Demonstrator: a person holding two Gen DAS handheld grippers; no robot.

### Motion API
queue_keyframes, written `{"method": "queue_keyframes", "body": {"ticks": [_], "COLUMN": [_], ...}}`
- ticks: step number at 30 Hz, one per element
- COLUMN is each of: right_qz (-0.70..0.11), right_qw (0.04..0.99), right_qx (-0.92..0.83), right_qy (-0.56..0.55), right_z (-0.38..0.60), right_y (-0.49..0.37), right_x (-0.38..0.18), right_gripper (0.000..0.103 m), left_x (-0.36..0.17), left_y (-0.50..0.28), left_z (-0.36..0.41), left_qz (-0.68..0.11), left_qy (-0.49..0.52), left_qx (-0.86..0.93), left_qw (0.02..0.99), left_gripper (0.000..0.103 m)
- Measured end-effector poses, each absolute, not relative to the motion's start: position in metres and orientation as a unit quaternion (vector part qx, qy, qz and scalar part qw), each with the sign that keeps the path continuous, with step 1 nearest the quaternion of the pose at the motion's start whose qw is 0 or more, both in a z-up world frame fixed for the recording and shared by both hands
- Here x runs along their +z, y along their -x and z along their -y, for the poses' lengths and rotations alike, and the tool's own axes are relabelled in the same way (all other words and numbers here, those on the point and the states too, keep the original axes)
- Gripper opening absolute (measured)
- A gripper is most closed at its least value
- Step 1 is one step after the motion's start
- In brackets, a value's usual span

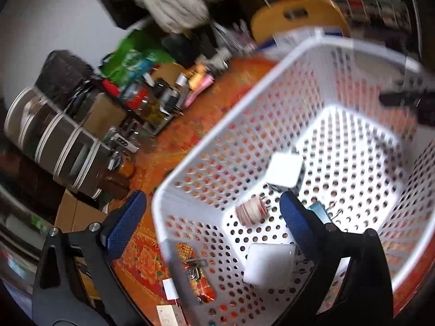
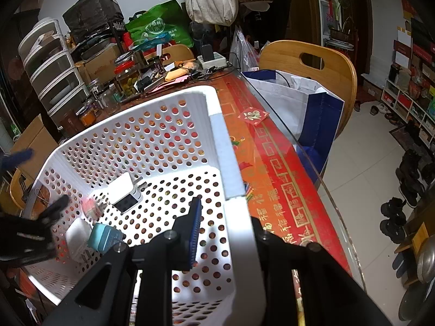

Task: Organize rigid objects
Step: 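Carry the pink charger into the basket and open the left gripper, then grasp the large white charger marked with a number using the left gripper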

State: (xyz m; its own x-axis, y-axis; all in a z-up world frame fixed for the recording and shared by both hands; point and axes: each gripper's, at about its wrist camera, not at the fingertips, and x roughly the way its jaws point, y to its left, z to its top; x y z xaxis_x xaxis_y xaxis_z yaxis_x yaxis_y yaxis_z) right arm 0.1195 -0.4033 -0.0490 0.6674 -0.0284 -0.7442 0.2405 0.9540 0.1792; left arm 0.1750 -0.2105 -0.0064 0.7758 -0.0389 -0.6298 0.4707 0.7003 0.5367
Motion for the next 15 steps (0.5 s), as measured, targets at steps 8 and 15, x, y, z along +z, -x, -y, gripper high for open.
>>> {"method": "queue_keyframes", "body": {"ticks": [8, 15], "right_qz": [-0.401, -0.402], "right_qw": [0.903, 0.903], "right_qx": [-0.074, -0.075], "right_qy": [-0.134, -0.129], "right_z": [0.403, 0.403], "right_y": [-0.119, -0.12], "right_x": [-0.049, -0.049], "right_gripper": [0.023, 0.023], "left_x": [0.05, -0.016], "left_y": [-0.141, -0.147], "left_z": [0.095, -0.017], "left_qz": [-0.279, -0.367], "left_qy": [-0.253, -0.18], "left_qx": [-0.102, -0.035], "left_qw": [0.921, 0.912], "left_gripper": [0.103, 0.103]}}
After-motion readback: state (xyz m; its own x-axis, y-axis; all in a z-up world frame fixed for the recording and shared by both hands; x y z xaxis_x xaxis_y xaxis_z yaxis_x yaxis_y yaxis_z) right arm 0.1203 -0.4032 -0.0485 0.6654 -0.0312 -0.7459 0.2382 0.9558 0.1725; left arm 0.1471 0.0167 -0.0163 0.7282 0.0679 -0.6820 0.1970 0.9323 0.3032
